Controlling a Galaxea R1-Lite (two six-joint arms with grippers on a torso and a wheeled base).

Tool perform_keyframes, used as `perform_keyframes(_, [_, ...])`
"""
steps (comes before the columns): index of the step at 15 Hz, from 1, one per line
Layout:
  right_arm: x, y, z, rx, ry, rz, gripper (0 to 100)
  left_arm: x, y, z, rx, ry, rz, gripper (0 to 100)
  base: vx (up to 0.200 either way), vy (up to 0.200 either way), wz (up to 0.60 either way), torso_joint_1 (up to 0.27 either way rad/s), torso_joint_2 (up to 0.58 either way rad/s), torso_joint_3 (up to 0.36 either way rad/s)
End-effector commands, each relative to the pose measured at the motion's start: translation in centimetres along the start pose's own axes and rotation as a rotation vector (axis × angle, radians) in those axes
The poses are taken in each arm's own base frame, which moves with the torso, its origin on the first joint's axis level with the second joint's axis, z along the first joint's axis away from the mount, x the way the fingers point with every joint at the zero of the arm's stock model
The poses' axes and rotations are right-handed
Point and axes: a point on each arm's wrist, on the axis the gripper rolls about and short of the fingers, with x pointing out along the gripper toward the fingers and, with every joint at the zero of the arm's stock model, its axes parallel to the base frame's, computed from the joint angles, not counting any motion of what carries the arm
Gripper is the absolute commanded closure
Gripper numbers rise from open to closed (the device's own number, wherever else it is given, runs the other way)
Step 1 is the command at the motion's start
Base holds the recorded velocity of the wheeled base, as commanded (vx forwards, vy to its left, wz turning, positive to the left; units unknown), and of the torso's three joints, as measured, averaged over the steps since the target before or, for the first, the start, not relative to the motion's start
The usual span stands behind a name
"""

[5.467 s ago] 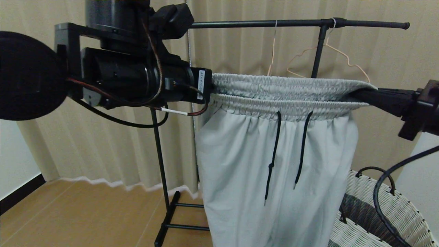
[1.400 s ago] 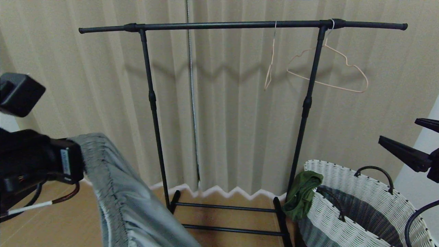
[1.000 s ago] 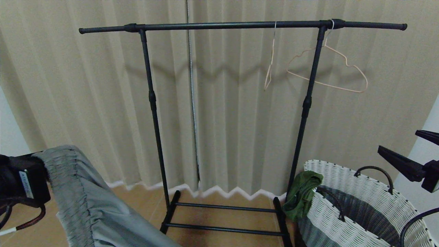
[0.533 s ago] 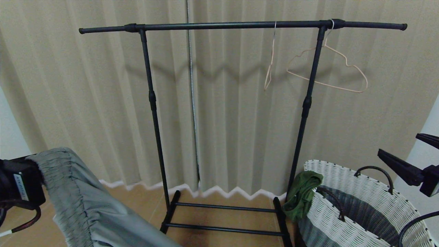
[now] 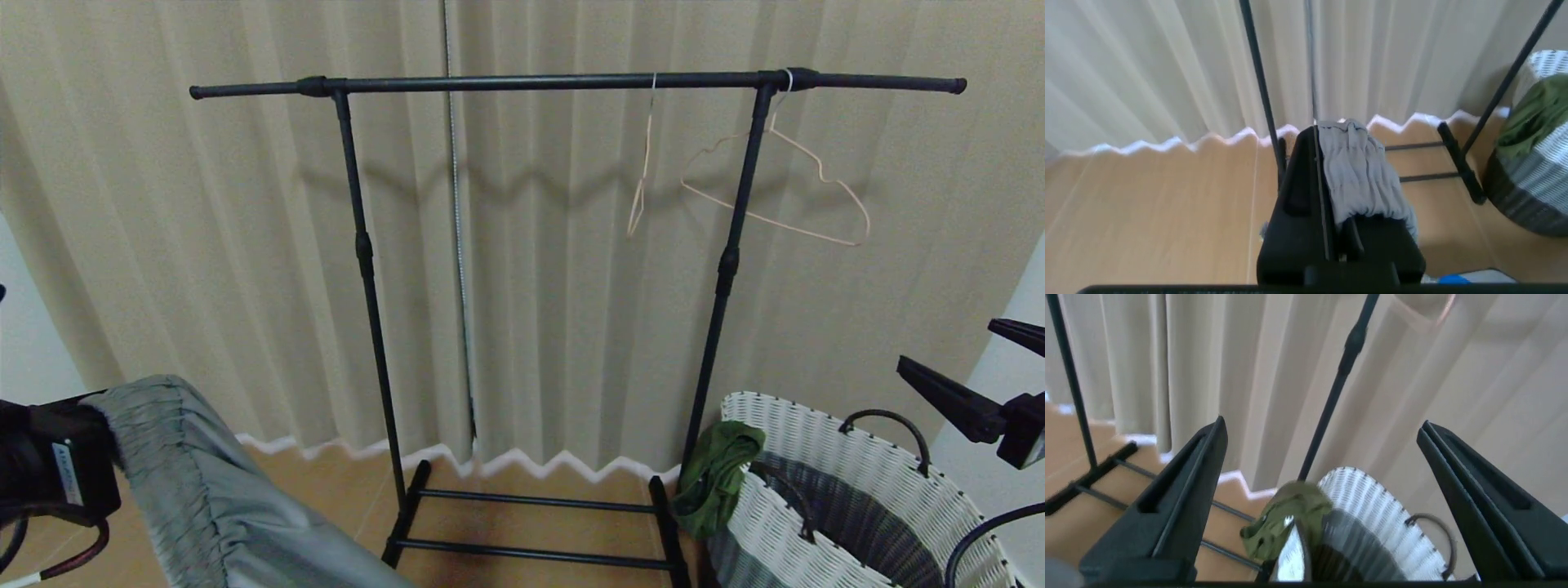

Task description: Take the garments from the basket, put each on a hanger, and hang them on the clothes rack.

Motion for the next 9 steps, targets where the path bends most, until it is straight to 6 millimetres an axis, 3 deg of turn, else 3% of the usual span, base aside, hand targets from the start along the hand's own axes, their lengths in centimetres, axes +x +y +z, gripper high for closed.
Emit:
perform_keyframes(1, [0.1, 0.0, 0.1, -0.001, -0.001, 0.000, 0, -0.1, 0.0, -0.3, 0.013, 0.003, -0.001, 100, 0.000, 0.000, 0.00, 0.168, -0.52, -0.290])
perform_keyframes(9, [0.4, -0.1, 0.0, -0.002, 0.007, 0.001, 0, -0.6, 0.1, -1.3, 0.068, 0.012, 0.000, 100, 0.000, 0.000, 0.00, 0.177, -0.48, -0.289])
